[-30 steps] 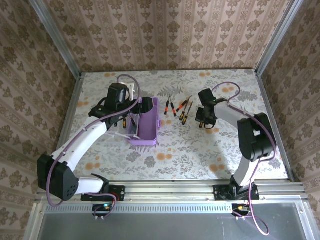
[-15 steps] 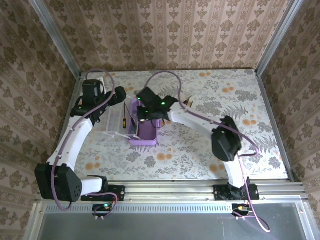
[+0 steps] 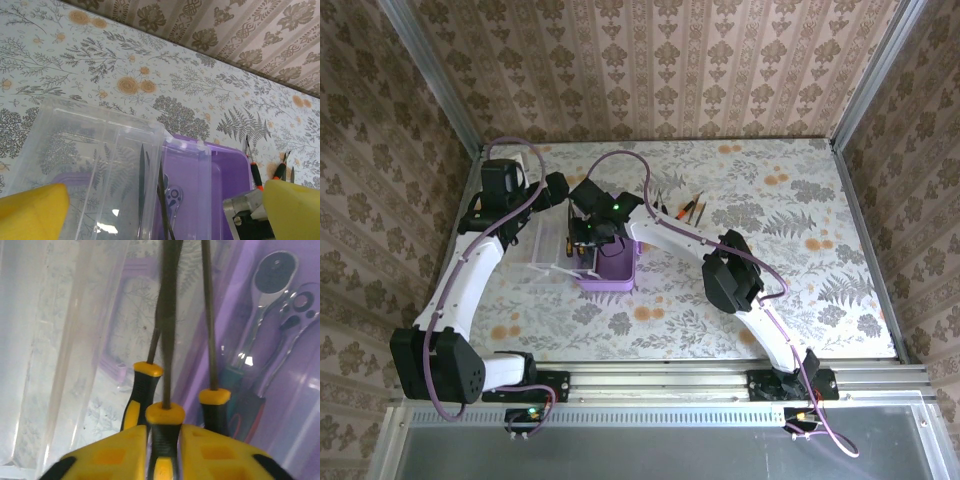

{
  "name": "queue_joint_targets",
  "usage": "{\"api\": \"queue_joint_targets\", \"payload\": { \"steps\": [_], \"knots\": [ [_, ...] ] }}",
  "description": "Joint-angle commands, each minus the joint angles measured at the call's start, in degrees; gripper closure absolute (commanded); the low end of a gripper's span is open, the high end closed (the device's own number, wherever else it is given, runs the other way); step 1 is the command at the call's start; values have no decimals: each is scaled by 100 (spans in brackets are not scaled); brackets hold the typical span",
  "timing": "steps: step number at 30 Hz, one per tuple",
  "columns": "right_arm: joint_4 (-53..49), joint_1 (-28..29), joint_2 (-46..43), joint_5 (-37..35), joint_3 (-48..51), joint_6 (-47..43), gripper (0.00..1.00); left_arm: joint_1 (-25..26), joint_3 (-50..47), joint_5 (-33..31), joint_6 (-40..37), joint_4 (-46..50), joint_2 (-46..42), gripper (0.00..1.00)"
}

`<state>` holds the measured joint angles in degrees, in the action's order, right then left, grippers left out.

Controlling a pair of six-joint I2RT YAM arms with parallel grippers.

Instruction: Pack the tool kit

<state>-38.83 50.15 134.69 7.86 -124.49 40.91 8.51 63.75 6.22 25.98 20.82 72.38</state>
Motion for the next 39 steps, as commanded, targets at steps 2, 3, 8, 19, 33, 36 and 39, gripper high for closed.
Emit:
{"api": "queue_joint_targets", "payload": {
  "steps": [2,3,8,19,33,36,39],
  "knots": [
    [-176,50,-278,125,31,-30,69,-69,2,166,144,-79,30,0],
    [-111,49,-373,120,79,-30,69,-69,5,182,147,-79,24,0],
    [-134,53,-945,-213,302,-210,69,-70,-1,254,177,-106,4,0],
    [221,-1821,-2366,-1750,3177,-299,68,606,-40,960,392,-356,189,0],
    [451,-2629,-1793,-1344,4115,-339,62,1731,111,1115,-11,-245,338,0],
    [554,-2675,-1747,-1196,4294,-272,63,1732,103,1110,-10,-254,337,0],
    [598,-2694,-1748,-1179,4440,-259,63,1732,111,1109,-21,-245,337,0]
  ]
}}
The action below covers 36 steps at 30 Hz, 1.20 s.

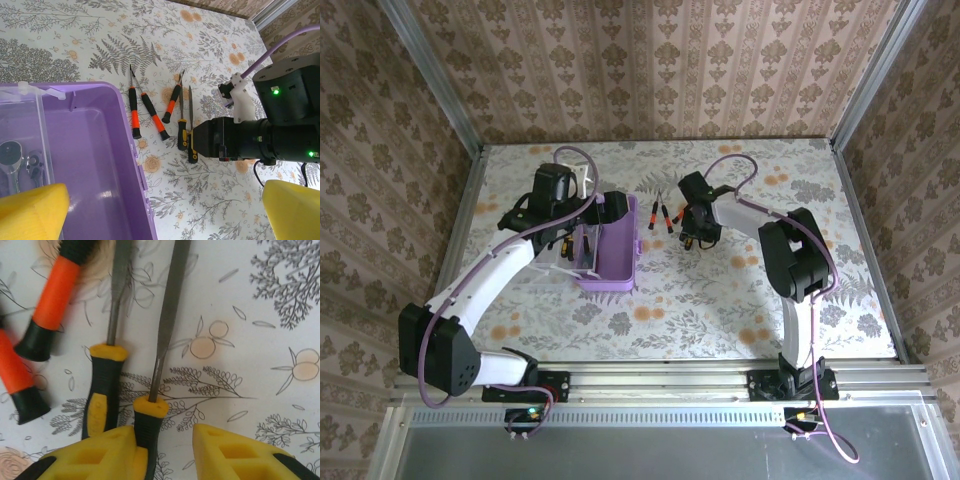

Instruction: Pack the tool kit

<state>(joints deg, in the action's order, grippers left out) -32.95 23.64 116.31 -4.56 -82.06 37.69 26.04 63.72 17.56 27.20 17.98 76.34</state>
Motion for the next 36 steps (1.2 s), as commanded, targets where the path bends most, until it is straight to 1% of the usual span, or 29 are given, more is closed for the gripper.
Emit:
{"api": "queue_joint_targets", "payload": {
  "steps": [1,4,7,10,12,18,20,22,24,27,30,33,35,36],
  "knots": [
    [67,-56,53,61,284,67,63,-21,114,-17,-130,40,-62,0],
    [38,-150,14,37,434,54,65,-21,113,-51,-144,42,-85,0],
    [139,-236,-78,96,564,72,66,-22,120,-42,-145,48,-93,0],
    [-251,-246,-50,-229,359,-32,69,-21,114,-100,-181,67,-111,0],
    [-218,-269,-198,-329,504,-93,71,-21,122,-150,-204,99,-120,0],
    [-142,-377,-507,-230,853,-245,71,-24,113,-174,-208,75,-184,0],
    [-100,-377,-648,-187,868,-237,68,-20,107,-165,-207,75,-173,0],
    [-93,-377,-723,-178,790,-201,61,-26,113,-195,-230,97,-172,0],
    [-115,-377,-700,-177,666,-162,56,-26,122,-226,-241,113,-163,0],
    [-120,-377,-512,-160,533,-129,55,-20,124,-242,-251,124,-180,0],
    [-192,-377,-282,-207,482,-144,58,-20,119,-310,-285,142,-198,0],
    [-137,-377,-206,-241,609,-157,68,-20,126,-319,-295,145,-211,0],
    [-146,-377,-200,-288,664,-197,79,-21,122,-332,-294,144,-216,0],
    [-170,-377,-218,-333,674,-216,82,-22,123,-332,-295,144,-207,0]
  ]
}}
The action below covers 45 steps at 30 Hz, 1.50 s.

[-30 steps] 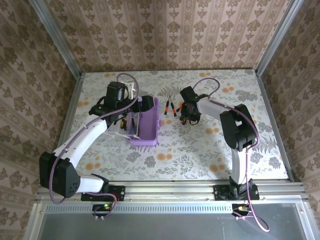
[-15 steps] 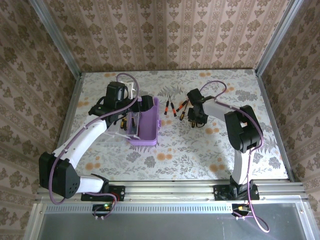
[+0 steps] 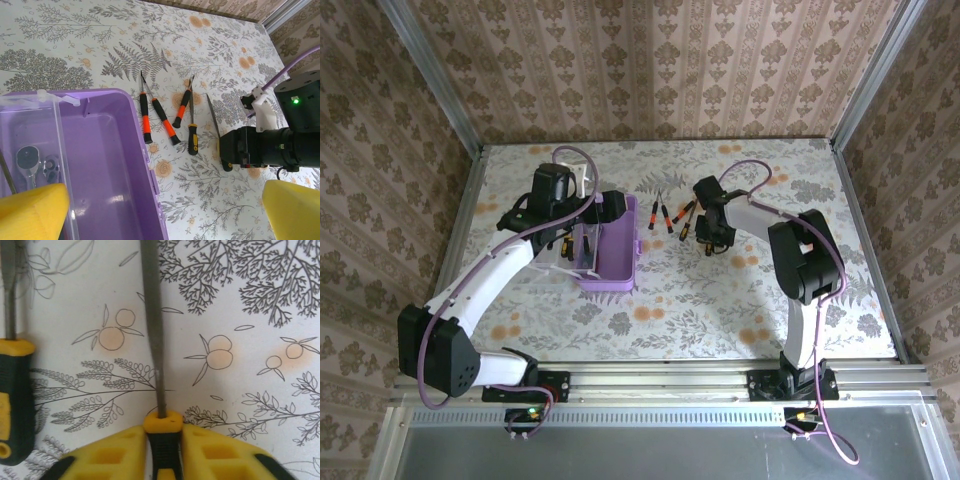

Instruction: Pack the tool kit

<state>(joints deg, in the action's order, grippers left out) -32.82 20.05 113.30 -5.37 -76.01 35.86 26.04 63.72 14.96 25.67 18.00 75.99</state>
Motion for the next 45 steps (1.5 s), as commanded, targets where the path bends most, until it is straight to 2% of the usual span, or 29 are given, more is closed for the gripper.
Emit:
{"api": "queue_joint_targets", "payload": {
  "steps": [1,6,8,11,16,19,21,25,34,36,45],
  "knots": [
    [-230,-19,42,-325,62,-48,86,-21,131,-72,-143,147,-176,0],
    [-349,174,-680,-412,23,-105,90,-25,179,-291,-272,268,-281,0],
    [-497,540,-981,-514,-248,-131,91,-163,170,-428,-291,277,-410,0],
    [-709,1342,-969,-536,-975,-68,91,-582,115,-776,-203,300,-612,0],
    [-639,2508,-29,1,-2520,118,91,-1513,-43,-1005,27,188,-819,0],
    [-596,2900,825,636,-3638,331,91,-1787,-21,-1133,-1,268,-830,0],
    [-790,3117,1343,807,-4387,360,91,-1848,-26,-1099,24,250,-831,0],
    [-947,3249,1924,821,-5140,522,91,-1848,-56,-1022,29,211,-813,0],
    [-689,3248,1927,605,-4703,749,91,-1859,-19,-919,58,208,-822,0],
    [-713,3242,1947,644,-4723,760,81,-1860,-42,-899,60,185,-839,0],
    [-814,3238,1694,547,-4743,643,64,-1857,-23,-837,68,181,-822,0]
  ]
}}
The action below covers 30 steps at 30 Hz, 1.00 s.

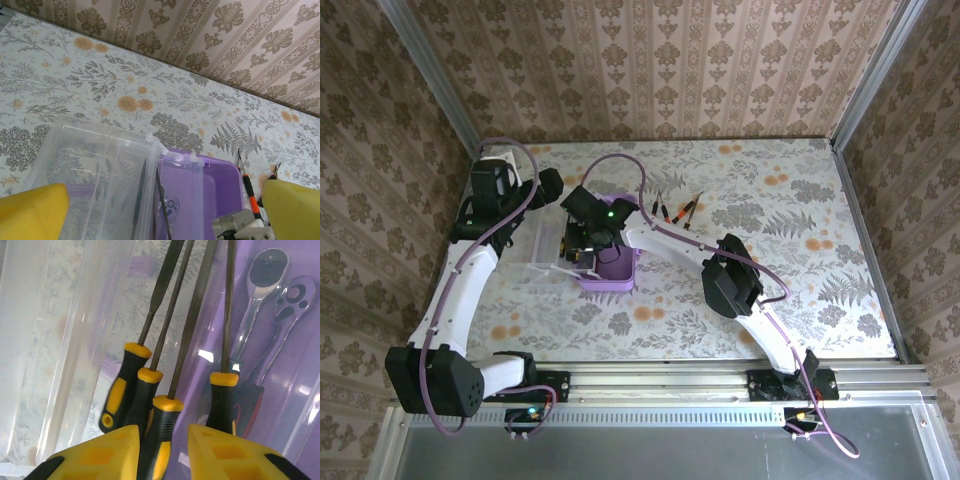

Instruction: Pack the tool kit

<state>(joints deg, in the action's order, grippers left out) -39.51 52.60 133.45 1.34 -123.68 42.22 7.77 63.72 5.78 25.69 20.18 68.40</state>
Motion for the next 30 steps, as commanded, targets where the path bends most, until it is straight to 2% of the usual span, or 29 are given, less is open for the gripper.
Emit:
{"api": "queue_joint_targets", "payload": {
  "steps": [1,5,8,13,16,18,20,23,26,30],
  "knots": [
    [-150,-21,-357,-122,28,-19,64,-30,-18,96,70,-45,-64,0],
    [-198,-55,-744,-465,272,-246,65,-30,-37,81,66,-50,-56,0],
    [-63,-292,-1396,-973,986,-463,67,-29,-39,114,77,-56,-42,0],
    [-57,-1254,-2113,-1838,2380,-607,65,43,-61,322,204,-116,13,0],
    [82,-1885,-2159,-1738,2939,-578,63,311,-97,630,304,-237,172,0],
    [190,-2108,-2122,-1886,3083,-616,59,613,-47,850,265,-245,343,0],
    [145,-2290,-1953,-1850,3056,-688,54,970,52,1205,208,-239,581,0],
    [-49,-2560,-1513,-1544,2853,-687,53,1551,122,1612,149,-293,890,0],
    [9,-2626,-1222,-1432,2854,-689,53,2053,113,1601,84,-292,1043,0],
    [56,-2634,-910,-1217,2815,-623,53,2176,155,1399,-62,-166,1088,0]
  ]
}}
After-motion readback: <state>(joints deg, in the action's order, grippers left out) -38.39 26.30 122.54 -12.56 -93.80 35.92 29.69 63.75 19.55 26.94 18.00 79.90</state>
